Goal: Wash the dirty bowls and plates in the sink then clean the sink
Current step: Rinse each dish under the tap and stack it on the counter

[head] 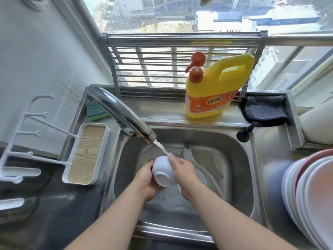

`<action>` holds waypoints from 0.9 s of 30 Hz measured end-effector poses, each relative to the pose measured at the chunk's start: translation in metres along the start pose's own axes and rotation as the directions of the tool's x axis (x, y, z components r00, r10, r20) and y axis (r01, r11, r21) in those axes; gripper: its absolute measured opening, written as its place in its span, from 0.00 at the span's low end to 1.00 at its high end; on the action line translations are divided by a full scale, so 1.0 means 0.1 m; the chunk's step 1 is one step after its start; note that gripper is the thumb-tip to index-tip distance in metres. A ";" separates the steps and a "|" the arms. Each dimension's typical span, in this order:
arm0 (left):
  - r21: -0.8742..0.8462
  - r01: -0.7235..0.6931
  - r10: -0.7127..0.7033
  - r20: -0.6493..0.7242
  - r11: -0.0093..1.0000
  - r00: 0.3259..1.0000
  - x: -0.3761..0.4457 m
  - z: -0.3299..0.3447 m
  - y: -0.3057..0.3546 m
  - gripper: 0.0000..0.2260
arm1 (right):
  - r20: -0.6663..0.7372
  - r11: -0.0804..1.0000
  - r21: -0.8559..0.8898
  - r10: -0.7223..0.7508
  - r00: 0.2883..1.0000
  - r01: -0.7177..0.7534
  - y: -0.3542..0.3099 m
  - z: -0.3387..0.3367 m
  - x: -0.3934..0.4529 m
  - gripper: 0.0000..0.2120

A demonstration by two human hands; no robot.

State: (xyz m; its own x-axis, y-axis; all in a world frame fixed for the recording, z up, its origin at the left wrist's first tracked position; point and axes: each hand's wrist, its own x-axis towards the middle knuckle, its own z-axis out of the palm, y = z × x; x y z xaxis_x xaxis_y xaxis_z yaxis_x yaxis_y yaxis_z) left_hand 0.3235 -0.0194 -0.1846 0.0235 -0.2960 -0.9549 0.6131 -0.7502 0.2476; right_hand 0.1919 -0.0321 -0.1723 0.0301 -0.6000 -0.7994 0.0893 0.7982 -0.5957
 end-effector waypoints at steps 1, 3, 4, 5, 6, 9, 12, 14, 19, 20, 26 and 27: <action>-0.023 -0.002 0.003 0.010 1.000 1.000 0.00 0.04 -0.01 0.18 | -0.023 1.000 0.003 -0.013 1.000 0.013 -0.02 -0.06 -0.02 0.21; -0.048 -0.062 0.062 0.008 0.997 0.998 -0.02 0.19 -0.02 0.13 | -0.077 0.999 0.039 -0.010 0.997 0.013 -0.08 -0.21 -0.07 0.21; -0.045 -0.099 0.100 0.007 0.994 0.995 -0.05 0.28 -0.03 0.10 | -0.103 0.997 0.072 -0.002 0.995 0.009 -0.12 -0.30 -0.09 0.21; -0.036 -0.129 0.130 0.004 0.991 0.992 -0.05 0.37 -0.02 0.08 | -0.128 0.993 0.122 0.020 0.992 -0.004 -0.15 -0.37 -0.11 0.20; -0.048 -0.147 0.147 0.008 0.988 0.989 -0.08 0.46 -0.02 0.06 | -0.143 0.984 0.177 0.051 0.988 -0.026 -0.18 -0.46 -0.14 0.19; -0.189 -0.168 0.173 0.008 0.967 0.985 -0.14 0.71 0.02 0.02 | -0.178 0.948 0.317 0.102 0.979 -0.041 -0.28 -0.62 -0.24 0.22; -0.235 -0.176 0.181 -0.002 0.956 0.984 -0.30 0.88 0.06 0.03 | -0.219 0.940 0.341 0.082 0.972 -0.003 -0.37 -0.73 -0.41 0.23; -0.150 -0.139 0.142 0.011 0.979 0.990 -0.44 0.93 0.09 0.07 | -0.233 0.936 0.350 0.058 0.971 0.028 -0.44 -0.78 -0.54 0.21; 0.222 -0.109 0.088 0.101 0.969 0.991 -0.78 0.88 0.11 0.26 | -0.275 0.954 0.286 -0.010 0.961 0.092 -0.58 -0.71 -0.83 0.22; 0.290 -0.129 0.094 0.131 0.948 0.987 -0.83 0.84 0.12 0.26 | -0.290 0.966 0.231 -0.044 0.956 0.115 -0.59 -0.67 -0.89 0.24; 0.486 -0.138 0.077 0.143 0.863 0.987 -1.07 0.51 0.26 0.13 | -0.310 0.950 -0.152 -0.308 0.899 0.273 -0.54 -0.40 -1.16 0.29; 0.473 -0.139 0.077 0.147 0.870 0.986 -1.11 0.48 0.31 0.13 | -0.320 0.945 -0.178 -0.320 0.892 0.276 -0.55 -0.36 -1.21 0.30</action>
State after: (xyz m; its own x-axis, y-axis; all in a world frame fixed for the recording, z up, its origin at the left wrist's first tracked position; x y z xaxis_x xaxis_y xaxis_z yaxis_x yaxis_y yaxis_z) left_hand 0.3019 -0.0380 -0.0631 -0.0458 -0.4370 -0.8983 0.1564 -0.8913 0.4256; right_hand 0.1477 -0.0014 -0.0456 -0.3200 -0.7737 -0.5468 -0.0848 0.5982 -0.7968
